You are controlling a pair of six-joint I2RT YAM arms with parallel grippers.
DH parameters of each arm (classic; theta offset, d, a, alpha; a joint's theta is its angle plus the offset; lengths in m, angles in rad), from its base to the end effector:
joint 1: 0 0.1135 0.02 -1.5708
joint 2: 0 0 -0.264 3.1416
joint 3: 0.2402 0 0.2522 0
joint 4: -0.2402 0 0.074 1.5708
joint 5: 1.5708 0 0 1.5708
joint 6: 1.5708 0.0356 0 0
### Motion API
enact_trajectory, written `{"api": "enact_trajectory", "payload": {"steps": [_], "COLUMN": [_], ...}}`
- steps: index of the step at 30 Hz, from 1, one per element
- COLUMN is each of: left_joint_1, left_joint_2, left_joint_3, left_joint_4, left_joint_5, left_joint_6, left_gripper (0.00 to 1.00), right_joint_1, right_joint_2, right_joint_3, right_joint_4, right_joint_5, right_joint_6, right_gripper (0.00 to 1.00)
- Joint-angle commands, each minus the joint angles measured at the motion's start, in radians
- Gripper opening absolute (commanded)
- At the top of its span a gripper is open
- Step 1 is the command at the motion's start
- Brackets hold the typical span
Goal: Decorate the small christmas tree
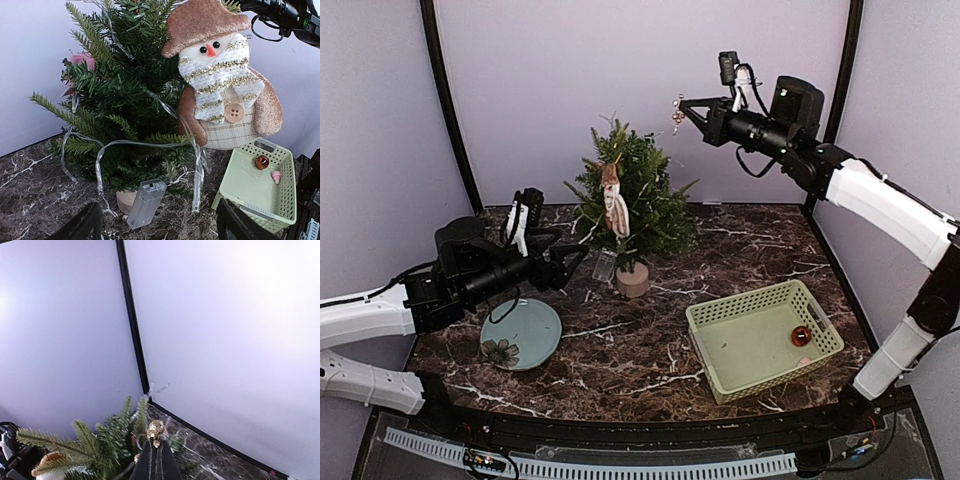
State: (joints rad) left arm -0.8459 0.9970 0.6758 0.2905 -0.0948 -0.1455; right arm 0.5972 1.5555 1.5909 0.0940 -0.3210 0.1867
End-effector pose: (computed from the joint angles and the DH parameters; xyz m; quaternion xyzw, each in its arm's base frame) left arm 0.1600 -0.1755 0.3115 0.2150 0.6849 -0.3008 0.6279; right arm 0.2959 0.2148 0.4600 -0.2503 0.6133 0.3808 0.6452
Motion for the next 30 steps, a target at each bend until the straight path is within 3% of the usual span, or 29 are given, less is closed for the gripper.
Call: {"api": "enact_trajectory", "payload": {"steps": [1, 14, 30], "left_joint_1": [0.006, 0.013, 0.017], "left_joint_2": [0.002, 0.009, 0.012], "left_joint_3": [0.034, 0.039, 0.036], "left_joint_4": [0.039, 0.038, 0.037], "left_joint_5": [0.0, 0.003, -0.005], "left_joint_6": [-0.005, 0.013, 0.021], "left_gripper": [0.81, 0.81, 0.81], "right_joint_1": [0.052, 0.071, 0.075], "right_joint_2": [0.064, 0.147, 0.148], "right_joint_3": [0.069, 0.005, -0.114], "right_joint_4": [0.174, 0.317, 0.337], "right_joint_5": [-0.072, -0.137, -0.132], "right_joint_6": [-0.06, -0.106, -0.103], "right_gripper": [0.0, 0.0, 0.02]}}
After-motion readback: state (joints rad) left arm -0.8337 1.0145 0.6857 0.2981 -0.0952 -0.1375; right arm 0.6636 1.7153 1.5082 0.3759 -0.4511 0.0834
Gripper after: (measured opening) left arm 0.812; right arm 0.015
